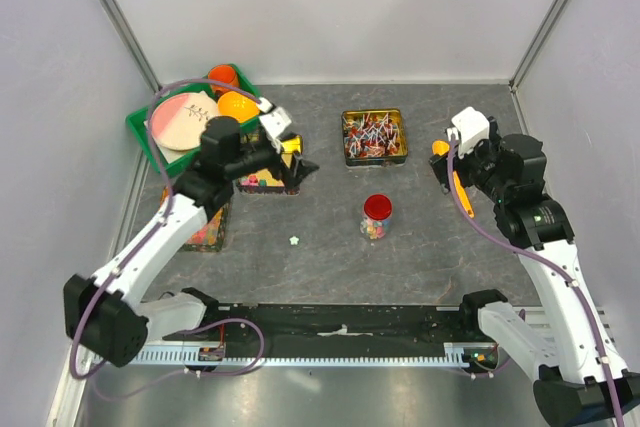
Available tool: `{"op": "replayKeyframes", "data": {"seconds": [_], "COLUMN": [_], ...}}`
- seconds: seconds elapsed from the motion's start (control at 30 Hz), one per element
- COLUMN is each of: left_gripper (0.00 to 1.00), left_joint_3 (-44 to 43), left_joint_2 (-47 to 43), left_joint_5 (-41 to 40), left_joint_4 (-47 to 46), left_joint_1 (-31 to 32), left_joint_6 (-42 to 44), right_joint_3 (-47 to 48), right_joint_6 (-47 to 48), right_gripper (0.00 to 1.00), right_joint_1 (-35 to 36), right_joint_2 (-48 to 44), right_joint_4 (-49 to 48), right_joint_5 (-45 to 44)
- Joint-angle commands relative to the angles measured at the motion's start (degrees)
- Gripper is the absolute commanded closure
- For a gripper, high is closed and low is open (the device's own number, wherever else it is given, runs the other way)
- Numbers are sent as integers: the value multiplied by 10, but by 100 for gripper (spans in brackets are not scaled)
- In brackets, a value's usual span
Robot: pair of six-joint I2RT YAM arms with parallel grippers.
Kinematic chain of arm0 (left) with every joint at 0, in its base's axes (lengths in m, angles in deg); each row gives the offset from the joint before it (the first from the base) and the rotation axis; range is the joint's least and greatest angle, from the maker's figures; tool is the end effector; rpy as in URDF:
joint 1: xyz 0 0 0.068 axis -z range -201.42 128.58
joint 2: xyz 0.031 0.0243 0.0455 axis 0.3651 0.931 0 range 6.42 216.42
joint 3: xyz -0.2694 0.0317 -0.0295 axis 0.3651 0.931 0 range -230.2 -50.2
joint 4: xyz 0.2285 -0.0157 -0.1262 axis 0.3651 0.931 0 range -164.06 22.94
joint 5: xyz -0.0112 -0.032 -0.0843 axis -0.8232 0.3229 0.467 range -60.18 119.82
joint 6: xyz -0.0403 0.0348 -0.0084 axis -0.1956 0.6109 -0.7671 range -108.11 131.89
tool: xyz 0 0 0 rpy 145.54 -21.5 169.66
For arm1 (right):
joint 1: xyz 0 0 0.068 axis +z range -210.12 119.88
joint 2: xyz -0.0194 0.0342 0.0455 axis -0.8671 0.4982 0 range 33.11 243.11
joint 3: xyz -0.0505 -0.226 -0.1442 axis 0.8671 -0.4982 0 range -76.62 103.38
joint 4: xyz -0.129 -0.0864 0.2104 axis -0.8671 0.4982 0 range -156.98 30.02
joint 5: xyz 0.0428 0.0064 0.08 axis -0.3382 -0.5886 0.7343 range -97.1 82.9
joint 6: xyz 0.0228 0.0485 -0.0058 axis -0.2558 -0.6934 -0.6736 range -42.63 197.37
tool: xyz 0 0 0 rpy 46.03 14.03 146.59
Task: Pack the candies
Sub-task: Reset both arms
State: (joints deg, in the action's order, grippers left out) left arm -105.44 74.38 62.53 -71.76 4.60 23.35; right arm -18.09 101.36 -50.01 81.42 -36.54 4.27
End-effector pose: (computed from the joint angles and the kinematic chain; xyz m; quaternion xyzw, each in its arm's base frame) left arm 0.2374 -0.1372 0.3359 0.4069 0.6660 -0.2955 0.5509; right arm 0.1731 0.0379 0.3755 -0.2935 0.7637 0.0119 0.5748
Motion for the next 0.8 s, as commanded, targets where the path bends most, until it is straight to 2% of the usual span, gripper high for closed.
{"op": "replayKeyframes", "data": {"seconds": [0.0, 0.13, 0.47, 0.77], "left_gripper": [1, 1, 1, 1], "left_joint_3": [-77, -101, -205, -218], "left_joint_2": [-72, -122, -189, -194], "left_joint_5": [-145, -224, -394, -426], "left_joint_4": [101, 93, 116, 103], "left_joint_1": [-17, -21, -20, -20], "left_joint_6": [20, 45, 58, 30], "right_joint_3": [31, 51, 189, 216], "right_joint_6": [-32, -32, -68, -70], "right_gripper": [2, 2, 2, 2], "right_joint_1": [1, 0, 1, -1], "right_joint_2": [-18, -52, -45, -41], "right_joint_4": [-92, -120, -65, -54], "right_joint_5": [-80, -131, -122, -119]}}
